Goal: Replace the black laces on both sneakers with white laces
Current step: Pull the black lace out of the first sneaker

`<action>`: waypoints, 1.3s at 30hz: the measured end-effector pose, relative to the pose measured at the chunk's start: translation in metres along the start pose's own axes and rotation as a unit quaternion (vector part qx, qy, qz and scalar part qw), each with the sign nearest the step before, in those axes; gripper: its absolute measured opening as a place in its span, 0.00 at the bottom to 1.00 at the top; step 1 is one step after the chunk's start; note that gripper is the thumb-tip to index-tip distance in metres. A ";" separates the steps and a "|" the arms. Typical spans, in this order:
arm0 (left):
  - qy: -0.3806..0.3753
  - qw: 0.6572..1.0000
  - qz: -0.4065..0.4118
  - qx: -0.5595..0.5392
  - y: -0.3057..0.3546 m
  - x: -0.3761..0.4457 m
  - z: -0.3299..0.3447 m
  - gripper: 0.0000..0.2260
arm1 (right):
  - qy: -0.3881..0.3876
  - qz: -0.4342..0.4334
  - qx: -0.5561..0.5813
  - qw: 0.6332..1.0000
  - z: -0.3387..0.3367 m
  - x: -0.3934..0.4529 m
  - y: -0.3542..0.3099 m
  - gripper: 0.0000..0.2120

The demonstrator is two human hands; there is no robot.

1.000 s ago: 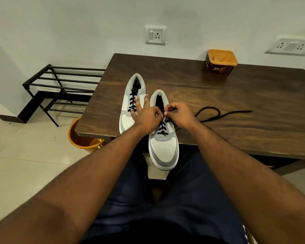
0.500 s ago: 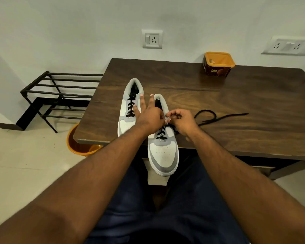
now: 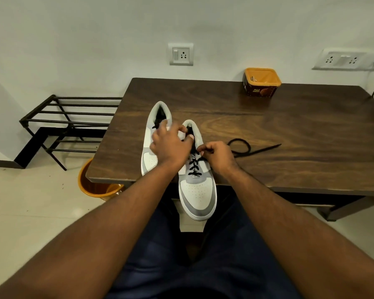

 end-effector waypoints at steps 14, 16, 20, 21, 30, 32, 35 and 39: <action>0.196 0.898 -0.301 -0.254 -0.063 -0.004 -0.016 0.06 | 0.000 -0.009 -0.031 0.999 0.001 0.001 0.001 0.09; 0.182 0.913 -0.321 -0.174 -0.061 -0.006 -0.025 0.12 | 0.000 -0.006 -0.038 0.999 0.004 0.001 0.003 0.09; 0.062 0.998 -0.023 -0.002 -0.024 0.002 -0.012 0.16 | 0.002 -0.005 -0.038 0.999 0.007 0.000 0.005 0.09; 0.014 0.998 0.044 0.036 -0.011 0.000 -0.003 0.12 | 0.003 -0.002 -0.032 0.999 0.006 0.000 0.005 0.09; -0.144 0.976 0.119 0.115 0.001 -0.013 0.034 0.08 | 0.010 0.026 0.084 0.996 0.003 -0.006 0.011 0.13; -0.157 0.981 0.055 -0.099 0.005 -0.017 0.028 0.07 | 0.014 0.039 0.103 0.994 0.002 -0.007 0.013 0.14; -0.041 0.897 -0.146 -0.416 -0.008 -0.012 0.001 0.07 | 0.024 0.054 0.113 0.992 0.003 -0.007 0.016 0.14; 0.224 0.864 -0.244 -0.379 -0.045 -0.006 -0.033 0.03 | 0.029 0.056 0.100 0.993 0.005 -0.008 0.015 0.09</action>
Point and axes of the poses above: each hand's wrist, its own x-axis towards the middle knuckle, its own z-axis out of the palm, y = z × x, the point moved 6 cm from there along x, towards the middle knuckle, and after that the axes turned 13 degrees about y, right-handed, at the moved point
